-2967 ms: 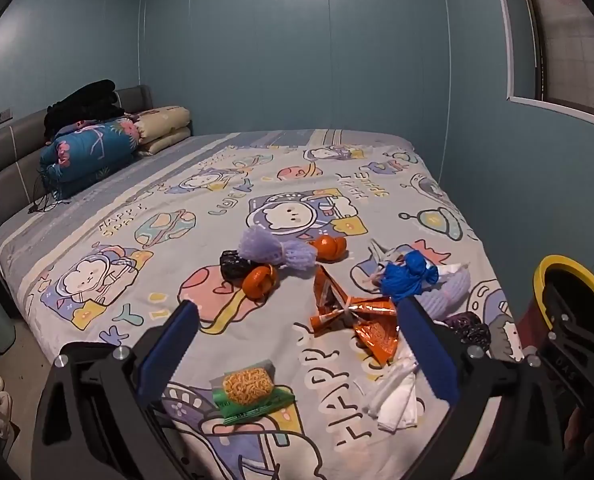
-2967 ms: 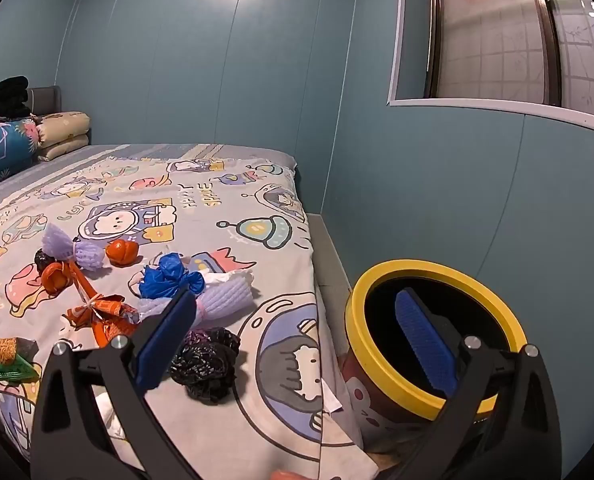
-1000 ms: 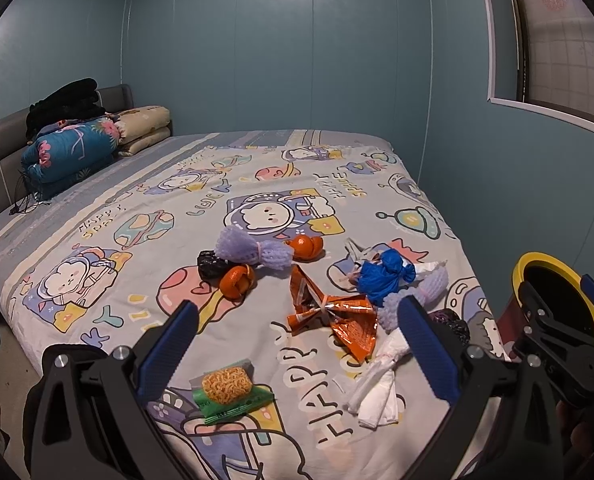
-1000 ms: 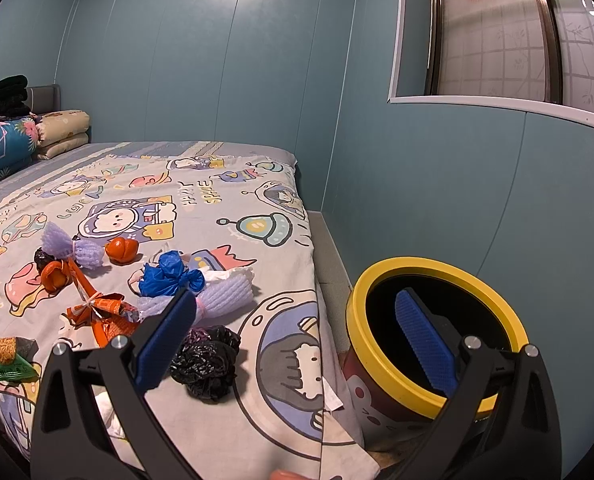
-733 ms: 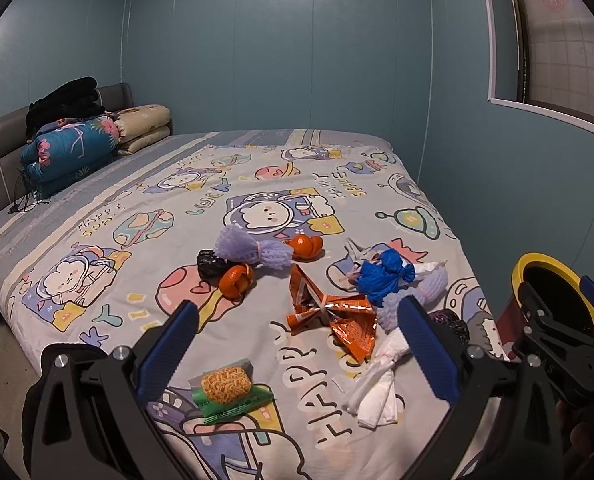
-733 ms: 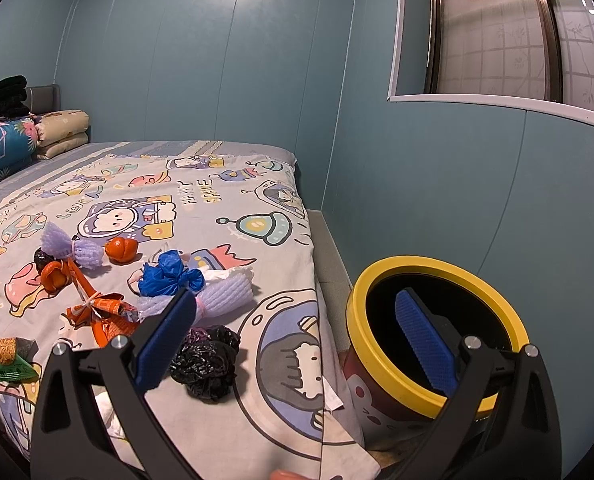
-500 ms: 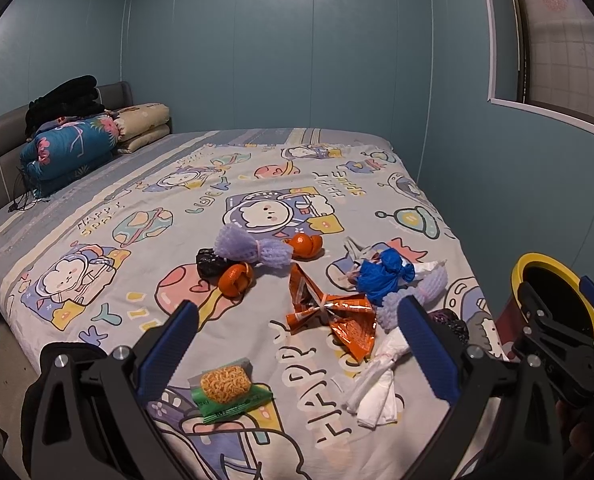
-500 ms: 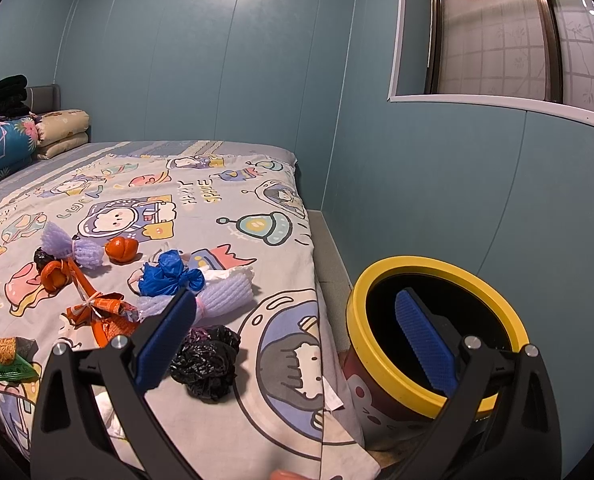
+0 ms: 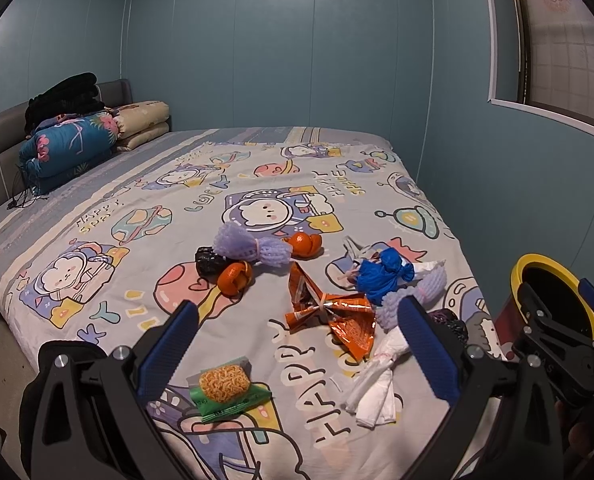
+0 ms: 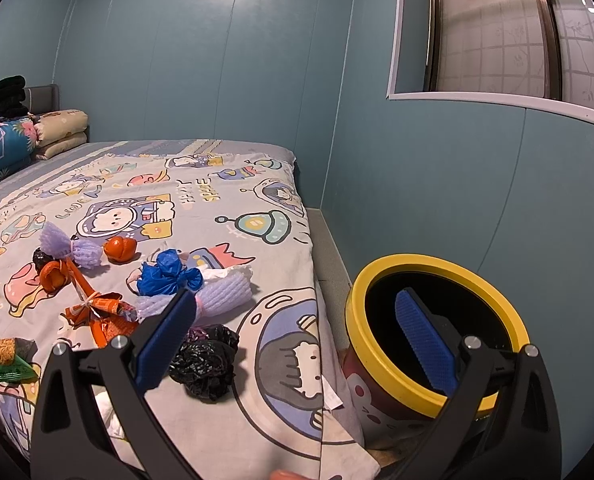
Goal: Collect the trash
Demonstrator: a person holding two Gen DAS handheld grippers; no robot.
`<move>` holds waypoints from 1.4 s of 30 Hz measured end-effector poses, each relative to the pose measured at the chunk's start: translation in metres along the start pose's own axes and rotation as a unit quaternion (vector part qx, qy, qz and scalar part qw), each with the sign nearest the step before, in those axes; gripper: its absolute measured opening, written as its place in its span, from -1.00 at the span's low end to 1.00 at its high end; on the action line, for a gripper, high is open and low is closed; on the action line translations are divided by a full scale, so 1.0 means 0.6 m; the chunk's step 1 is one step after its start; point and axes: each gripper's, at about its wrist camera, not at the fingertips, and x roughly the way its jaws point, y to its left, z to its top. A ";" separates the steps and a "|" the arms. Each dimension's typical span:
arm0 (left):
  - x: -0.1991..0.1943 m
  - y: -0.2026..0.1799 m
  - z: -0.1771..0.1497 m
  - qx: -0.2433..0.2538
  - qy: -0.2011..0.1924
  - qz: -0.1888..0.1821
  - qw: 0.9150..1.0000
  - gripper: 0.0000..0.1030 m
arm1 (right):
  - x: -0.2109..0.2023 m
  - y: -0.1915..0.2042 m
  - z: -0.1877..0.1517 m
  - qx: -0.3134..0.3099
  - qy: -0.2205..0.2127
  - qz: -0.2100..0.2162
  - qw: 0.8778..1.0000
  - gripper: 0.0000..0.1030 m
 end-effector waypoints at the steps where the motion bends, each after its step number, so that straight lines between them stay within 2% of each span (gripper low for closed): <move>1: 0.001 0.000 0.000 0.000 0.001 0.002 1.000 0.86 | 0.002 0.000 0.000 0.000 0.001 -0.001 1.000 0.86; 4: 0.005 0.004 0.004 -0.004 0.005 0.008 1.000 0.86 | 0.007 -0.001 -0.001 0.002 0.009 0.003 1.000 0.86; 7: 0.004 0.016 0.012 -0.012 0.005 -0.012 1.000 0.86 | 0.014 0.002 -0.002 -0.002 0.015 0.010 1.000 0.86; 11: 0.016 0.020 0.021 0.021 0.020 -0.015 0.999 0.86 | 0.026 0.008 -0.001 -0.022 0.024 0.031 0.999 0.86; 13: 0.043 0.025 0.022 0.038 0.064 -0.024 0.997 0.86 | 0.034 0.011 0.001 -0.034 0.031 0.050 0.998 0.86; 16: 0.080 0.042 0.008 0.046 0.126 -0.028 0.991 0.86 | 0.049 0.017 0.004 -0.054 0.054 0.102 0.992 0.86; 19: 0.110 0.060 -0.016 0.064 0.180 -0.015 0.982 0.86 | 0.076 0.028 0.001 -0.080 0.089 0.154 0.981 0.86; 21: 0.124 0.076 -0.032 0.072 0.210 -0.022 0.975 0.86 | 0.099 0.043 -0.011 -0.115 0.121 0.179 0.970 0.86; 23: 0.136 0.102 -0.046 0.056 0.239 -0.025 0.969 0.86 | 0.117 0.053 -0.024 -0.138 0.150 0.193 0.960 0.85; 25: 0.146 0.131 -0.062 0.023 0.263 -0.048 0.963 0.86 | 0.136 0.059 -0.036 -0.154 0.176 0.216 0.948 0.85; 28: 0.147 0.163 -0.078 -0.019 0.255 -0.035 0.966 0.86 | 0.153 0.064 -0.046 -0.180 0.182 0.210 0.944 0.85; 30: 0.157 0.169 -0.082 -0.024 0.265 -0.035 0.963 0.86 | 0.168 0.066 -0.049 -0.187 0.190 0.210 0.941 0.85; 33: 0.173 0.155 -0.084 -0.003 0.279 -0.045 0.959 0.86 | 0.191 0.069 -0.054 -0.187 0.206 0.223 0.934 0.85; 37: 0.193 0.132 -0.075 0.041 0.278 -0.052 0.958 0.86 | 0.207 0.067 -0.058 -0.170 0.222 0.242 0.929 0.85; 42: 0.212 0.123 -0.070 0.027 0.273 -0.084 0.958 0.85 | 0.208 0.071 -0.060 -0.164 0.215 0.256 0.928 0.85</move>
